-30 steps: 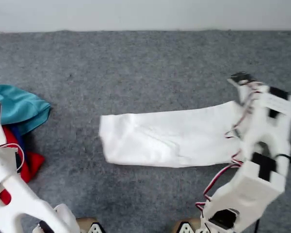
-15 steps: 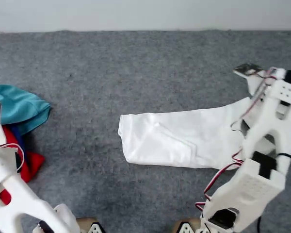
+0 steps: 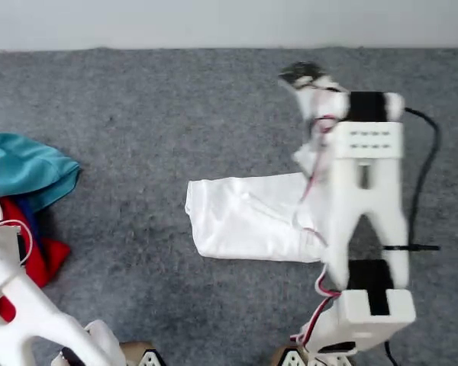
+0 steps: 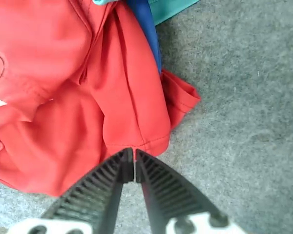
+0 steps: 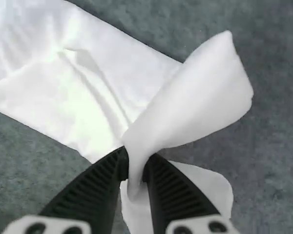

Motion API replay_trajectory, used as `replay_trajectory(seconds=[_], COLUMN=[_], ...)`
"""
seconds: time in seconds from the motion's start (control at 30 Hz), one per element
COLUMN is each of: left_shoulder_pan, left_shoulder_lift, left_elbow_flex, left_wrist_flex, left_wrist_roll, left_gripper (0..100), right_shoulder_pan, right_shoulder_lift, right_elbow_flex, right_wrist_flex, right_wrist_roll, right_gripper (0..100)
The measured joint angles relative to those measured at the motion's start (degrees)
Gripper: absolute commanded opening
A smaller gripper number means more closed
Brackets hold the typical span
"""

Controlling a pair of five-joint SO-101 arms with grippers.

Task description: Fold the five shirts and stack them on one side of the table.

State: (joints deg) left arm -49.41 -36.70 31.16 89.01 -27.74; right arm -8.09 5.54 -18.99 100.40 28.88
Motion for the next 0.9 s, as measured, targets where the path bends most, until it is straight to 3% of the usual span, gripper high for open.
replay_trajectory(seconds=[0.23,0.57,0.8,0.9], left_shoulder_pan=[0.0,0.0,0.0,0.0], left_shoulder_lift=[0.0,0.0,0.0,0.0], left_elbow_flex=[0.0,0.0,0.0,0.0], left_wrist_flex=[0.0,0.0,0.0,0.0], left_wrist_roll=[0.0,0.0,0.0,0.0], left_gripper=[2,2,2,2], right_shoulder_pan=[-15.7,-22.2,-27.1,-28.8], right_shoulder_lift=[1.4,14.0,17.6,17.5], right_elbow_flex=[0.4,0.4,0.4,-0.7], right_wrist_flex=[-0.6,-6.3,-7.4,-6.7], right_wrist_roll=[-7.6,-9.3,-9.3,-9.3], right_gripper=[0.9,2.0,28.1,29.6])
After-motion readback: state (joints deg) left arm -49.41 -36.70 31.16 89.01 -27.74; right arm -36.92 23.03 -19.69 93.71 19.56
